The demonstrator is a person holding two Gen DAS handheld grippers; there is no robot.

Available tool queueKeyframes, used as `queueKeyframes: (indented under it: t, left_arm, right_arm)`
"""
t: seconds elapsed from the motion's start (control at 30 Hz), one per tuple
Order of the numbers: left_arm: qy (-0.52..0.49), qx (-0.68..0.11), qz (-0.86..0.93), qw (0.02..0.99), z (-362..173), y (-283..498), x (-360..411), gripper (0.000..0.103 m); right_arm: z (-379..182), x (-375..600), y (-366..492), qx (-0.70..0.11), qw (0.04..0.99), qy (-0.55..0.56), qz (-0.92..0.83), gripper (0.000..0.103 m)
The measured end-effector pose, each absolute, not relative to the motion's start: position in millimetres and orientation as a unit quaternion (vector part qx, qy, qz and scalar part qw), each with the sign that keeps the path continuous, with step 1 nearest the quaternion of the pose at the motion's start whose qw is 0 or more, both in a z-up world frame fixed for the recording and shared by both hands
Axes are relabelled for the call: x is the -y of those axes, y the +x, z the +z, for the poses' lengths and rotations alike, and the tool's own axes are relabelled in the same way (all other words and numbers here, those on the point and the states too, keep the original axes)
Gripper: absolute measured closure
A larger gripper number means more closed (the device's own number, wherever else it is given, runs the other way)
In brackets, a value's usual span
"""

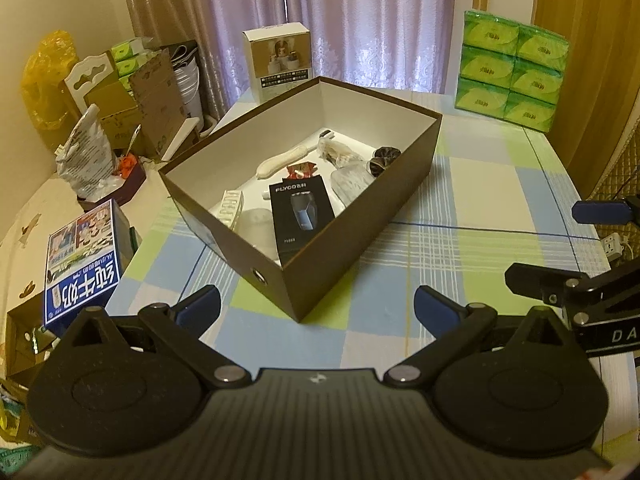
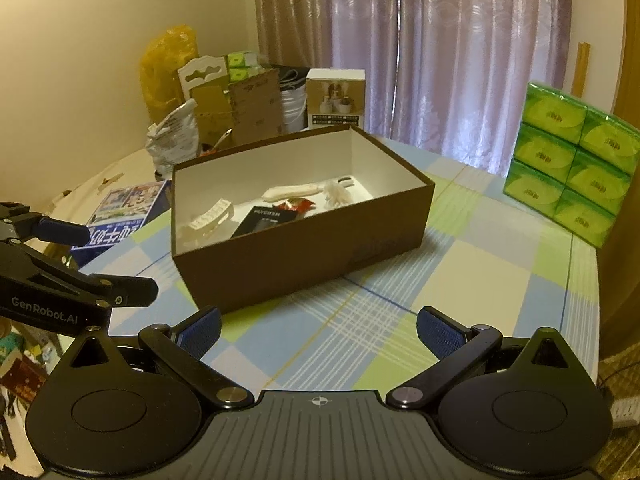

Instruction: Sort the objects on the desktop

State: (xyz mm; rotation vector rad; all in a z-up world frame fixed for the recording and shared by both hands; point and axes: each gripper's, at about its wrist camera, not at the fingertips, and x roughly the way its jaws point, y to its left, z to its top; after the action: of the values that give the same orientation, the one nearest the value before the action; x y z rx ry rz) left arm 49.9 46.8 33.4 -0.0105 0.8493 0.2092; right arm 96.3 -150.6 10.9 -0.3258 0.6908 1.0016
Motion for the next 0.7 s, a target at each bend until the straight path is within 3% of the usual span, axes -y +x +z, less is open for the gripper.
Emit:
queueKeyframes:
  t: [0.7]
  left_arm:
    - [-0.008,-0.422,0.106,0.900,18,29,-16,0.001]
  right_arm:
    - [-7,187,90,-0.344,0.798,-0.160,0.469,0.002]
